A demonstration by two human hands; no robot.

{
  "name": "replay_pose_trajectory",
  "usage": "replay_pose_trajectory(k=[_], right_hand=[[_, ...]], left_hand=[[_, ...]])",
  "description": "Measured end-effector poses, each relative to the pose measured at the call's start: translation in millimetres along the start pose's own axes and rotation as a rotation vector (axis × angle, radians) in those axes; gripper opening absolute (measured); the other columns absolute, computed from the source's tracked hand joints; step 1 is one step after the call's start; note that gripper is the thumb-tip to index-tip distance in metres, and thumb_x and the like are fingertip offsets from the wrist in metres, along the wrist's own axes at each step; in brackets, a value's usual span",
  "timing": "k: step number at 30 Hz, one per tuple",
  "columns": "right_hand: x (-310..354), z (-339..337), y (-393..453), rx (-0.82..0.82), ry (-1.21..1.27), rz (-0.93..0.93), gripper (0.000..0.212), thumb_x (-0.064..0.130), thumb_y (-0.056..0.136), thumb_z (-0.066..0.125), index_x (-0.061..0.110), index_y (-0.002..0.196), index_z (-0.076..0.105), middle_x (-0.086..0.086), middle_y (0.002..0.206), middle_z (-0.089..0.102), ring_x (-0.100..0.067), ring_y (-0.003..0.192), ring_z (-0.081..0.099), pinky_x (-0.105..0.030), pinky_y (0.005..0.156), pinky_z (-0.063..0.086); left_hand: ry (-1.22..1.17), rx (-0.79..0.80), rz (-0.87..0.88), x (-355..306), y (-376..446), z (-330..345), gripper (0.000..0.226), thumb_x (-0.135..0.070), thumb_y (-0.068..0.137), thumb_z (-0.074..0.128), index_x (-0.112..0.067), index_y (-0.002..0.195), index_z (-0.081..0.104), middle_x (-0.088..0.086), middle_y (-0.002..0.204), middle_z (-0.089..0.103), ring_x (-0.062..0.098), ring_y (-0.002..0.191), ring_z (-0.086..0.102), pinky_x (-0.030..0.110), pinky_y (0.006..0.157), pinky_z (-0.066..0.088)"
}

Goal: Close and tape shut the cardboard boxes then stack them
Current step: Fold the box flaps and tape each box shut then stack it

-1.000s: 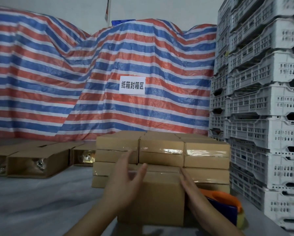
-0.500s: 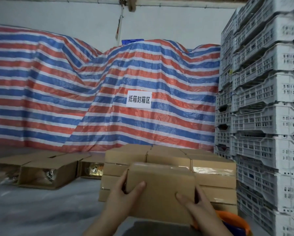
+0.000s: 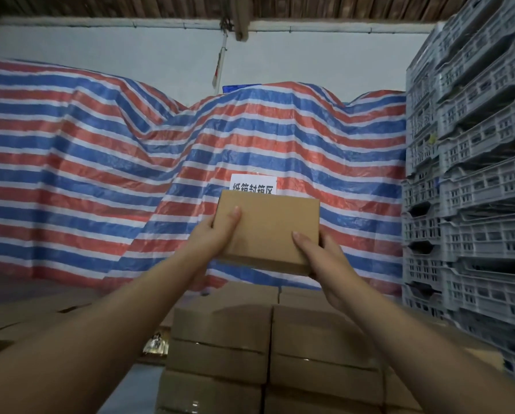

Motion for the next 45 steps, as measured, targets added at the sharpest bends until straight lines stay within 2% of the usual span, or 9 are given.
replay_pose_trajectory(k=[8,13,16,20,27,33,37,40,45], right_hand=[[-44,28,91,0.035,-0.05,0.314,0.053,0.051,0.096,0.059,0.018,0.135,0.048,-0.007,0.115,0.063,-0.026,0.093,0.064,-0.035,0.06,0.051],[-66,35,123,0.163,-0.258,0.48,0.036,0.042,0.101,0.047,0.014,0.12,0.057,-0.019,0.118,0.057,-0.042,0.102,0.06,-0.06,0.071,0.056],[-82,41,135,0.244,-0.346,0.542,0.033,0.032,0.098,0.051,0.009,0.118,0.062,-0.022,0.136,0.054,-0.046,0.119,0.057,-0.069,0.082,0.054],[-104,51,144,0.29,-0.372,0.637,0.044,0.032,0.095,0.058,0.009,0.133,0.055,-0.021,0.139,0.051,-0.049,0.118,0.057,-0.07,0.078,0.055],[-116,50,154,0.222,-0.488,0.725,0.05,0.046,0.099,0.044,0.004,0.125,0.054,-0.03,0.115,0.065,-0.048,0.089,0.071,-0.057,0.059,0.061],[-94,47,166,0.086,-0.862,0.559,0.073,0.055,0.105,0.027,-0.006,0.143,0.043,-0.028,0.118,0.059,-0.038,0.08,0.065,-0.043,0.069,0.06],[-51,65,181,0.034,-1.235,0.126,0.056,0.044,0.108,0.024,0.006,0.14,0.049,-0.018,0.145,0.05,-0.034,0.119,0.055,-0.041,0.103,0.046],[-29,103,185,0.09,-1.324,-0.047,0.033,0.041,0.105,0.033,0.013,0.105,0.052,-0.012,0.115,0.058,-0.026,0.094,0.052,-0.031,0.085,0.041],[-4,200,166,0.227,-1.33,-0.244,0.038,0.05,0.101,0.04,0.015,0.109,0.054,-0.009,0.104,0.055,-0.022,0.084,0.053,-0.027,0.071,0.04]], left_hand=[[-0.183,0.158,-0.184,53,91,10,0.038,-0.047,0.095,0.057,-0.017,0.119,0.053,0.005,0.108,0.066,0.02,0.098,0.064,0.027,0.071,0.049],[-0.152,0.221,-0.325,92,113,18,0.039,-0.051,0.097,0.05,-0.017,0.116,0.056,0.014,0.112,0.065,0.027,0.104,0.063,0.037,0.087,0.052],[-0.118,0.202,-0.39,109,119,21,0.032,-0.046,0.099,0.048,-0.016,0.103,0.057,0.011,0.096,0.066,0.023,0.086,0.063,0.033,0.072,0.052],[0.0,0.171,-0.453,125,129,14,0.025,-0.037,0.099,0.049,-0.013,0.098,0.055,0.01,0.087,0.062,0.022,0.077,0.06,0.031,0.067,0.052],[0.032,0.24,-0.529,148,139,9,0.045,-0.054,0.097,0.043,-0.013,0.108,0.056,0.013,0.11,0.065,0.028,0.103,0.062,0.042,0.096,0.049],[0.106,0.261,-0.521,154,130,-8,0.061,-0.068,0.096,0.028,-0.012,0.107,0.051,0.015,0.107,0.062,0.028,0.098,0.061,0.039,0.082,0.054],[0.356,0.152,-0.407,158,132,-59,0.056,-0.067,0.097,0.025,-0.018,0.112,0.048,0.007,0.099,0.06,0.021,0.09,0.06,0.036,0.086,0.048],[0.631,0.057,-0.294,157,133,-111,0.056,-0.059,0.1,0.03,-0.016,0.133,0.046,0.01,0.128,0.058,0.028,0.108,0.06,0.042,0.096,0.049],[1.028,-0.083,-0.13,161,121,-192,0.017,-0.034,0.101,0.043,-0.021,0.108,0.053,0.003,0.107,0.059,0.017,0.089,0.057,0.03,0.078,0.046]])
Point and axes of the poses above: each hand's wrist, its own y-axis towards the middle knuckle, its own z-axis out of the palm, x = y × z, the point moved 5 cm from there along y, towards the middle knuckle
